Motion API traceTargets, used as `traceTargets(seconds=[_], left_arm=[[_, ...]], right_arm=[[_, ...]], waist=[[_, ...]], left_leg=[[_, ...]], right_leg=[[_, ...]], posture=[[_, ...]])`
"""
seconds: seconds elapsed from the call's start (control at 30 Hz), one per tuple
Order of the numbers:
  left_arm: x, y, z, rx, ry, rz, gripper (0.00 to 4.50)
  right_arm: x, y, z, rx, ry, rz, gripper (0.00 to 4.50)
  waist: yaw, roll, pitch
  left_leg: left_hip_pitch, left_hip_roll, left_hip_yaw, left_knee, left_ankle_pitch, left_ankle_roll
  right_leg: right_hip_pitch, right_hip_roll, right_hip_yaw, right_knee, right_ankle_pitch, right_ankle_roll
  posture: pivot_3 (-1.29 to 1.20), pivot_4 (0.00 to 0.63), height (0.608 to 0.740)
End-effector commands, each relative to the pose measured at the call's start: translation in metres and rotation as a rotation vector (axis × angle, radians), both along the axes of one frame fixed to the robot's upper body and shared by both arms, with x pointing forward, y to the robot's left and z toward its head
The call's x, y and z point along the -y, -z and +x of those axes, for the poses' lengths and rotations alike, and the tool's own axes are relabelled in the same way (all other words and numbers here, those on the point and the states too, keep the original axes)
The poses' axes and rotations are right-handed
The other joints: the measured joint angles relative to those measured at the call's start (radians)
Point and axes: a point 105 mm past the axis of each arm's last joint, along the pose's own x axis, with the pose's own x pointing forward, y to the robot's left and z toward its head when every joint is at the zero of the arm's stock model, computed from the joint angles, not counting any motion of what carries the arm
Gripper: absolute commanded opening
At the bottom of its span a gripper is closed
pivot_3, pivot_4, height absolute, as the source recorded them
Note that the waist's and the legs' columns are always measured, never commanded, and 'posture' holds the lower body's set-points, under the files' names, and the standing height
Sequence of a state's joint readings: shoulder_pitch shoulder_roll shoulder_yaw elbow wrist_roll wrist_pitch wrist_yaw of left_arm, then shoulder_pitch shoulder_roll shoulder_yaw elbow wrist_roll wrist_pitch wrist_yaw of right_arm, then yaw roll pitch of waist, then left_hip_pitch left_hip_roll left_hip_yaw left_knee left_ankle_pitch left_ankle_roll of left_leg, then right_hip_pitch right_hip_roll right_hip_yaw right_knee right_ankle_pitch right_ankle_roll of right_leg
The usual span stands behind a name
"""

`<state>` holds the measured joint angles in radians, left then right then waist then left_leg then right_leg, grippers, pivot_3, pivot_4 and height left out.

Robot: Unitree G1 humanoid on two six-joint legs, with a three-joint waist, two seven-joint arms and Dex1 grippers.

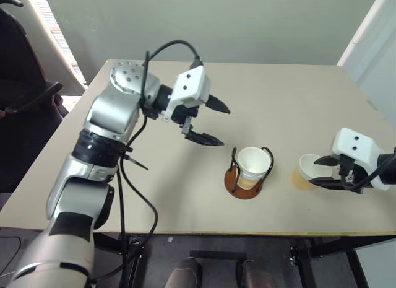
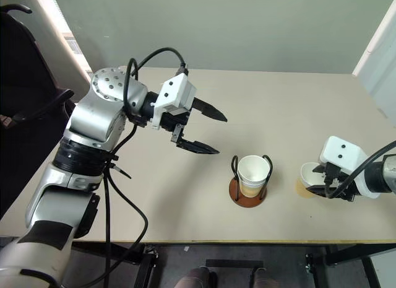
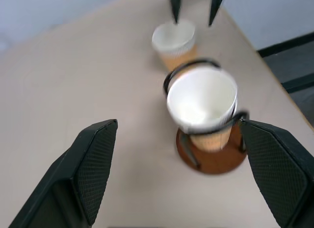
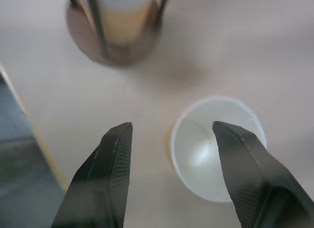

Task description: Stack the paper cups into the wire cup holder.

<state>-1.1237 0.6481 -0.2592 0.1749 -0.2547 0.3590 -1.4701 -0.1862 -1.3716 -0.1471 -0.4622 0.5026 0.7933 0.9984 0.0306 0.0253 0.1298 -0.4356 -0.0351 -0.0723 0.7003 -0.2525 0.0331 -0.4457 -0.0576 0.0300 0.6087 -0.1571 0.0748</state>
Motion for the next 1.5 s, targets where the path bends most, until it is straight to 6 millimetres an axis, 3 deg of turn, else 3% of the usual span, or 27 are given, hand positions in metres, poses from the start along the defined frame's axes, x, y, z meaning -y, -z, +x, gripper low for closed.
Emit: traceTargets(seconds=[0.03,0.27,0.37,0.57,0.73,0.83,0.93,1.03,1.17,1.5], left_arm=[[-0.014,-0.009,-0.005,0.037,-0.051,-0.036,4.24],[-0.021,-0.006,-0.009,0.025,-0.105,-0.054,4.24],[-0.022,-0.003,-0.01,0.025,-0.112,-0.047,4.27],[-0.025,0.0,-0.013,0.015,-0.113,-0.037,4.27],[-0.024,0.008,-0.024,-0.029,-0.069,-0.021,4.27],[-0.024,0.013,-0.028,-0.047,-0.047,-0.007,4.27],[-0.024,0.016,-0.029,-0.055,-0.033,0.006,4.27],[-0.024,0.019,-0.03,-0.059,-0.018,0.028,4.27],[-0.027,0.018,-0.032,-0.049,-0.01,0.045,4.27],[-0.038,0.003,-0.022,-0.004,-0.08,0.02,4.27]], right_arm=[[-0.001,0.004,0.01,0.022,-0.022,-0.031,2.68],[-0.001,0.024,0.021,-0.023,-0.074,-0.101,2.68],[-0.009,0.024,0.027,0.001,-0.123,-0.119,2.11],[-0.004,0.003,0.026,0.043,-0.149,-0.155,0.01],[0.001,-0.065,0.025,0.197,-0.145,-0.158,0.01],[-0.026,-0.103,0.016,0.264,-0.245,-0.093,0.01],[-0.064,-0.121,0.005,0.275,-0.394,-0.023,0.01],[-0.098,-0.124,-0.004,0.249,-0.534,0.024,0.01],[-0.121,-0.113,-0.009,0.19,-0.636,0.034,0.01],[-0.12,-0.082,-0.003,0.099,-0.67,-0.003,0.01]], waist=[[-0.002,0.0,0.0],[0.0,0.0,0.0],[-0.002,0.0,0.0],[-0.003,0.0,0.0],[-0.005,0.0,0.0],[-0.009,0.0,0.0],[-0.014,0.0,0.0],[-0.02,0.0,0.0],[-0.017,0.0,0.0],[-0.016,0.0,0.0]], left_leg=[[0.0,0.0,0.0,0.0,0.0,0.0],[0.0,0.0,0.0,0.001,0.001,0.001],[0.001,0.0,0.0,0.001,0.001,0.001],[0.001,0.001,-0.001,0.0,0.001,0.0],[0.001,0.0,0.0,0.0,0.001,0.0],[0.001,0.001,-0.001,-0.002,0.001,-0.002],[0.001,0.002,-0.001,-0.002,0.001,-0.003],[0.001,0.002,-0.002,-0.002,0.002,-0.003],[0.001,0.001,-0.004,-0.001,0.002,-0.003],[0.0,0.001,-0.005,-0.002,0.002,-0.004]], right_leg=[[0.0,0.0,0.0,0.0,0.0,0.0],[0.001,0.0,0.0,0.0,0.0,-0.001],[0.001,0.0,0.0,0.0,0.001,-0.001],[0.001,0.0,-0.001,0.001,0.001,-0.003],[0.001,0.0,-0.001,0.0,0.001,-0.004],[-0.001,0.001,-0.001,0.001,0.0,-0.006],[-0.001,0.002,-0.001,0.001,0.0,-0.007],[-0.001,0.002,-0.002,0.001,-0.002,-0.011],[-0.001,0.002,-0.002,0.001,-0.005,-0.017],[-0.001,0.002,-0.003,0.001,-0.006,-0.018]], posture=[[0.0,0.15,0.74],[0.0,0.15,0.74],[0.0,0.15,0.74],[0.0,0.15,0.74],[0.0,0.15,0.74],[0.0,0.15,0.74],[0.0,0.15,0.74],[0.0,0.15,0.74],[0.0,0.15,0.74],[0.0,0.15,0.74]])
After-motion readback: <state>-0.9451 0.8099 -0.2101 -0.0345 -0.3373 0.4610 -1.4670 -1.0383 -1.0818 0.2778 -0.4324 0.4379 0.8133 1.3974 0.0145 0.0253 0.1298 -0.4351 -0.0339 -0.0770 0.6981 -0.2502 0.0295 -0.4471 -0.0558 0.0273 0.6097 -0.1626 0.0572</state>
